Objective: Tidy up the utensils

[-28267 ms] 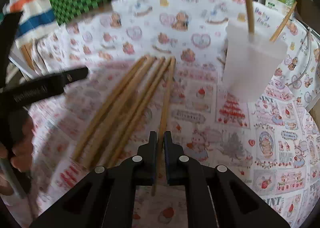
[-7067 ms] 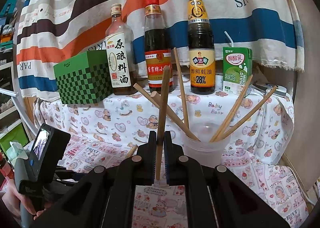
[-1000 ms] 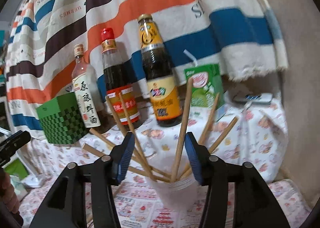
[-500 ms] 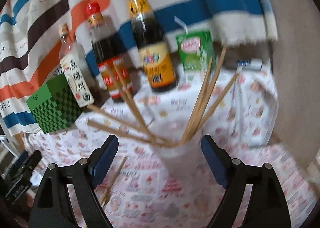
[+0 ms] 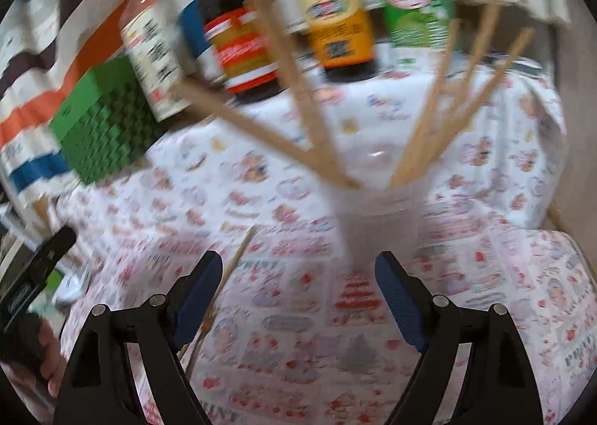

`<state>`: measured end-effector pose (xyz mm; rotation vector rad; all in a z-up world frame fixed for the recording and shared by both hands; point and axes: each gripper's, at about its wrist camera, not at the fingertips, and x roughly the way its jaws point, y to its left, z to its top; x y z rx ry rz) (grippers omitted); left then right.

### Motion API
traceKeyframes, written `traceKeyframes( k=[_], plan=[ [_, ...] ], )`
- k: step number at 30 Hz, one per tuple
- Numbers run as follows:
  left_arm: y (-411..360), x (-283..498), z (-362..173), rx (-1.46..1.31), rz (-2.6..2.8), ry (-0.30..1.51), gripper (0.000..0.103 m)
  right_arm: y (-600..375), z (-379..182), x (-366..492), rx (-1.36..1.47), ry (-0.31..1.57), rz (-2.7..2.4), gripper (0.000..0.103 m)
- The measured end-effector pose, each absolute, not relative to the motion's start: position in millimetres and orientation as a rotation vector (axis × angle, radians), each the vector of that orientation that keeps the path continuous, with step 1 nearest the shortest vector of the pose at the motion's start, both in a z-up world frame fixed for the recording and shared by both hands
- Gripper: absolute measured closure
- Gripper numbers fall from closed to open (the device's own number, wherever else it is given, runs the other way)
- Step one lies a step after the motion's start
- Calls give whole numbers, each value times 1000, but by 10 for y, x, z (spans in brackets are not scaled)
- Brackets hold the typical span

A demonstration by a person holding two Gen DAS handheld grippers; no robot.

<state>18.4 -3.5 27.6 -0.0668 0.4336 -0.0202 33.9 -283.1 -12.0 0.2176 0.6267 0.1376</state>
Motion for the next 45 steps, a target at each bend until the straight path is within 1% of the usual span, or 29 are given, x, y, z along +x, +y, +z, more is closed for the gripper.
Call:
traceKeyframes(
  k=[1, 2, 3, 4, 6, 8, 9, 12, 14, 16, 17, 20, 21, 23, 29, 31, 32, 34, 35, 38, 45],
  plan=[
    [-47, 184, 273, -56, -19, 431, 1, -2772, -144, 341, 208, 636, 167, 20],
    [-61, 186, 269, -47, -19, 429, 1, -2708, -163, 346, 198, 651, 204, 24],
    [-71, 190, 264, -40, -16, 428, 1, -2650, -183, 356, 190, 666, 235, 29],
    [-78, 197, 253, -35, -12, 430, 1, -2597, -201, 364, 183, 679, 262, 32],
    [-65, 232, 230, -40, -11, 448, 1, -2476, -251, 405, 174, 719, 319, 45],
    [-9, 267, 223, -70, -5, 477, 1, -2365, -317, 491, 188, 778, 362, 52],
    [37, 272, 231, -93, -7, 479, 1, -2331, -352, 531, 202, 803, 380, 57],
    [164, 264, 256, -145, 6, 468, 1, -2194, -501, 699, 226, 893, 398, 66],
    [225, 267, 261, -167, 11, 467, 1, -2142, -572, 790, 237, 931, 391, 67],
    [264, 275, 258, -182, 8, 470, 1, -2098, -625, 855, 242, 955, 383, 69],
    [279, 281, 252, -187, 12, 473, 1, -2083, -662, 898, 242, 968, 373, 72],
    [298, 295, 240, -192, 20, 479, 1, -2047, -720, 970, 248, 983, 353, 74],
    [305, 296, 235, -193, 23, 479, 1, -2037, -737, 988, 246, 987, 353, 79],
    [315, 305, 223, -194, 29, 483, 1, -2013, -764, 1013, 239, 999, 366, 84],
    [361, 319, 210, -218, 28, 494, 1, -1970, -792, 1073, 259, 1014, 426, 84],
    [372, 320, 212, -224, 29, 495, 1, -1962, -793, 1089, 258, 1017, 422, 89],
    [375, 325, 209, -226, 30, 498, 1, -1961, -795, 1089, 250, 1017, 414, 94],
    [378, 332, 205, -231, 28, 505, 1, -1965, -785, 1070, 240, 1014, 406, 95],
    [380, 333, 203, -234, 28, 507, 1, -1966, -768, 1052, 227, 1012, 400, 100],
    [377, 335, 199, -228, 37, 509, 1, -1988, -673, 994, 175, 1011, 369, 100],
    [393, 358, 180, -225, 48, 526, 1, -2013, -577, 988, -32, 1096, 242, 100]
  ],
)
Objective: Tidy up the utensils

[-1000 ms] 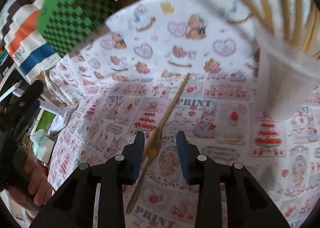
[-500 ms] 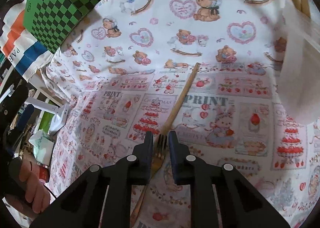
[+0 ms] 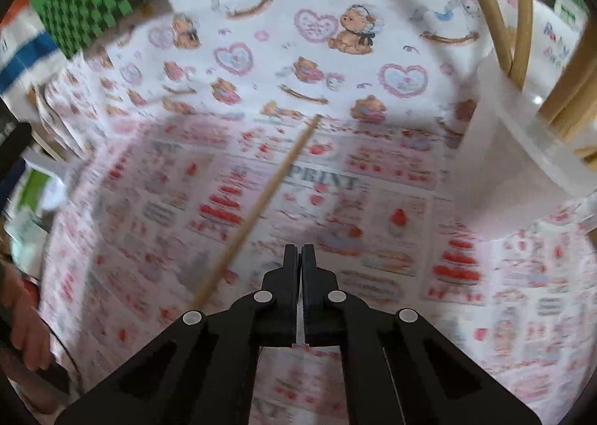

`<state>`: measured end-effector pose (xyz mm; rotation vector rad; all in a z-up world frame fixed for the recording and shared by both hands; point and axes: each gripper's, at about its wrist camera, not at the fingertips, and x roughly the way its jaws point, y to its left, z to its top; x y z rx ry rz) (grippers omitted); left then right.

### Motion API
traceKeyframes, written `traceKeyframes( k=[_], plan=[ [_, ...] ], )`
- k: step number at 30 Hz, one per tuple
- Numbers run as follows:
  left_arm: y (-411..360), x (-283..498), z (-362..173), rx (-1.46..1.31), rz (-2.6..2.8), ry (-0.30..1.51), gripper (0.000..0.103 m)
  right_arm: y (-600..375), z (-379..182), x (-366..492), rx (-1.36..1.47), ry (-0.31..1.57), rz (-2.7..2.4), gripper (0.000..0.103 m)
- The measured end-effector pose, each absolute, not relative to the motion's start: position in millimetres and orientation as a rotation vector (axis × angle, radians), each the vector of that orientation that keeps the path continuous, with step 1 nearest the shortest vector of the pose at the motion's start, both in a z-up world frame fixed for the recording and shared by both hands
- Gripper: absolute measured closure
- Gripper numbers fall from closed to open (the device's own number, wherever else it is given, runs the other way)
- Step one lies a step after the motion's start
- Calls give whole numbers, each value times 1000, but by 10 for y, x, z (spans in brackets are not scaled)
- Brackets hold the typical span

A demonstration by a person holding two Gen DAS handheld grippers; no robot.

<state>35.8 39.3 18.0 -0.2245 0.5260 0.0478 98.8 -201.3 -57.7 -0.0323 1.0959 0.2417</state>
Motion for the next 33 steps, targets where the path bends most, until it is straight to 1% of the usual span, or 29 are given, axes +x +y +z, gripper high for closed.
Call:
traceKeyframes(
  k=[3, 5, 7, 10, 12, 15, 16, 17, 18, 20, 22, 29, 33],
  plan=[
    [385, 379, 165, -223, 30, 542, 1, -1998, -598, 1012, -69, 1126, 235, 100],
    [403, 419, 127, -254, -7, 573, 1, -2012, -552, 983, -56, 1095, 236, 100],
    [416, 473, 77, -285, -45, 609, 1, -2032, -426, 877, -51, 989, 245, 101],
    [389, 529, 18, -307, -102, 649, 2, -2137, -160, 584, -41, 760, 231, 101],
    [322, 558, -19, -305, -169, 696, 8, -2202, -16, 410, -31, 646, 214, 101],
    [157, 610, -86, -273, -239, 814, 28, -2355, 214, 150, -27, 472, 163, 101],
    [100, 609, -100, -258, -220, 830, 42, -2392, 268, 76, -34, 425, 148, 101],
    [46, 604, -117, -249, -194, 841, 52, -2433, 321, -11, -47, 373, 130, 101],
    [-13, 595, -134, -241, -193, 848, 54, -2458, 367, -80, -63, 326, 109, 101],
    [-165, 572, -157, -208, -260, 878, 56, -2519, 442, -231, -100, 237, 63, 101],
    [-298, 507, -155, -166, -293, 902, 56, -2563, 471, -285, -106, 203, 35, 101],
    [-822, 372, -357, 87, -335, 1005, 56, -2719, 446, -255, -44, 226, 19, 101],
    [-875, 385, -493, 111, -333, 1056, 60, -2764, 440, -286, -29, 218, 16, 101]
  ],
)
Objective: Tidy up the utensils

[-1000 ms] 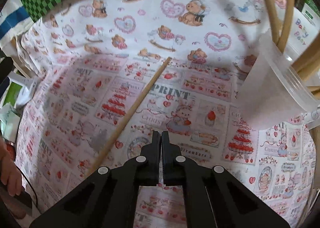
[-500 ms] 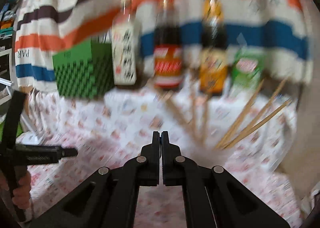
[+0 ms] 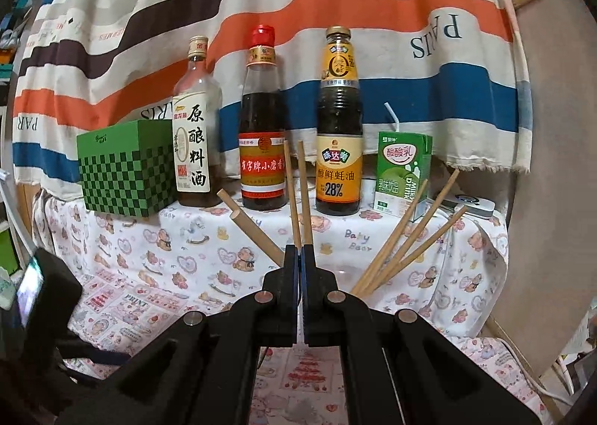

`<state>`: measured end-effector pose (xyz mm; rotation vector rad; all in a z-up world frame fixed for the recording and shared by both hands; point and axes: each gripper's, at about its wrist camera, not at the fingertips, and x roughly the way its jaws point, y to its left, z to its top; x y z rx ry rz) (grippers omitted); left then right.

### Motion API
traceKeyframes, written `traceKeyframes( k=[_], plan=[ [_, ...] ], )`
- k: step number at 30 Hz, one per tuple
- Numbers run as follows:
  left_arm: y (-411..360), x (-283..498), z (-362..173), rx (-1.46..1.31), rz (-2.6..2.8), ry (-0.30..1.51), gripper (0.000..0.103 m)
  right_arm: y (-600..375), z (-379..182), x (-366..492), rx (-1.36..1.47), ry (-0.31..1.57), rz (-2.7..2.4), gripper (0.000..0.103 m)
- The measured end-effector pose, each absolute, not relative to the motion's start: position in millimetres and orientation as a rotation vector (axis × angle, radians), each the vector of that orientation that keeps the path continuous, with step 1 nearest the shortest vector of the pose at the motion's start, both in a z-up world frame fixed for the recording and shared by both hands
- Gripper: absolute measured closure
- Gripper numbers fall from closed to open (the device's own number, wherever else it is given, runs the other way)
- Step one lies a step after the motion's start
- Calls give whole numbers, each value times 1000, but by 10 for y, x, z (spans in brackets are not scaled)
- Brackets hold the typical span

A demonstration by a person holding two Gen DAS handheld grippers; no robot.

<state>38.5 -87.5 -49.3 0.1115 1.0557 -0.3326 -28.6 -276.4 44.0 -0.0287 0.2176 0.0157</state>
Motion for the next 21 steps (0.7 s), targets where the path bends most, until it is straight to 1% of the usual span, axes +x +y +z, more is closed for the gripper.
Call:
traceKeyframes(
  k=[2, 6, 7, 8, 10, 12, 14, 21],
  plan=[
    [-865, 399, -533, 106, -328, 1070, 61, -2768, 435, -302, -29, 210, 16, 101],
    [-860, 417, -578, 130, -312, 1061, 73, -2775, 441, -322, -25, 200, 12, 101],
    [-858, 420, -582, 136, -301, 1058, 79, -2784, 450, -338, -19, 191, 13, 101],
    [-849, 418, -581, 136, -295, 1055, 88, -2793, 457, -350, -16, 185, 13, 101],
    [-836, 430, -581, 125, -302, 1060, 96, -2809, 476, -385, -13, 164, 5, 101],
    [-807, 428, -564, 100, -304, 1051, 97, -2821, 487, -400, -14, 152, -6, 101],
    [-751, 386, -458, 71, -278, 991, 96, -2826, 488, -398, -16, 154, -18, 101],
    [-557, -62, 230, -19, -300, 570, 97, -2884, 522, -451, 12, 126, -27, 101]
  ],
)
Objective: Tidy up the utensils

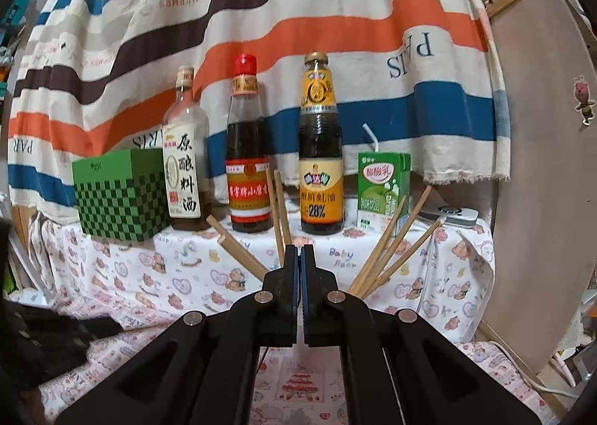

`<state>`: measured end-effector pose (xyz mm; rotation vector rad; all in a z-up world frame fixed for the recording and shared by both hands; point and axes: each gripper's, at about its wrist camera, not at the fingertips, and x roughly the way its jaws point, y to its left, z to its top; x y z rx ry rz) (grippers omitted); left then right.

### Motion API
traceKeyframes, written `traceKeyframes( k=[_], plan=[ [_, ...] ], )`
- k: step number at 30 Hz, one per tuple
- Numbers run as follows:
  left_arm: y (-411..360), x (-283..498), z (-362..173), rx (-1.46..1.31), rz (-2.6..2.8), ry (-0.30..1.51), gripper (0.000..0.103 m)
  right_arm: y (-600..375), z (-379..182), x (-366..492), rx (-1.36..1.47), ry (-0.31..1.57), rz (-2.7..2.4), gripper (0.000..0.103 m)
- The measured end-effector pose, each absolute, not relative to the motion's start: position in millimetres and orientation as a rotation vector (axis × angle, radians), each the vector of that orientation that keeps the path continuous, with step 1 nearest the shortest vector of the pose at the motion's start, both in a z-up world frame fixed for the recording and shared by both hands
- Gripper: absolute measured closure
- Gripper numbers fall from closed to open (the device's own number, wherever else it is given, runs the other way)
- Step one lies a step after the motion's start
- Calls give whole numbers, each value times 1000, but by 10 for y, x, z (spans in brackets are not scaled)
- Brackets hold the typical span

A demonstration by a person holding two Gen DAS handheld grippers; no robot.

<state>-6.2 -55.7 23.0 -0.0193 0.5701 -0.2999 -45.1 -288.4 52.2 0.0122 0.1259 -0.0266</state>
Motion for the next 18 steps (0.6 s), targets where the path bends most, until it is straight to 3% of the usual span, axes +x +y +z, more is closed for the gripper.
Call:
traceKeyframes(
  k=[9, 18],
  plan=[
    [-287, -204, 577, -131, -363, 389, 97, -3045, 693, -609, 71, 46, -57, 101],
    [-390, -488, 816, -70, -375, 347, 97, -3356, 828, -742, 152, -40, -96, 101]
  ],
)
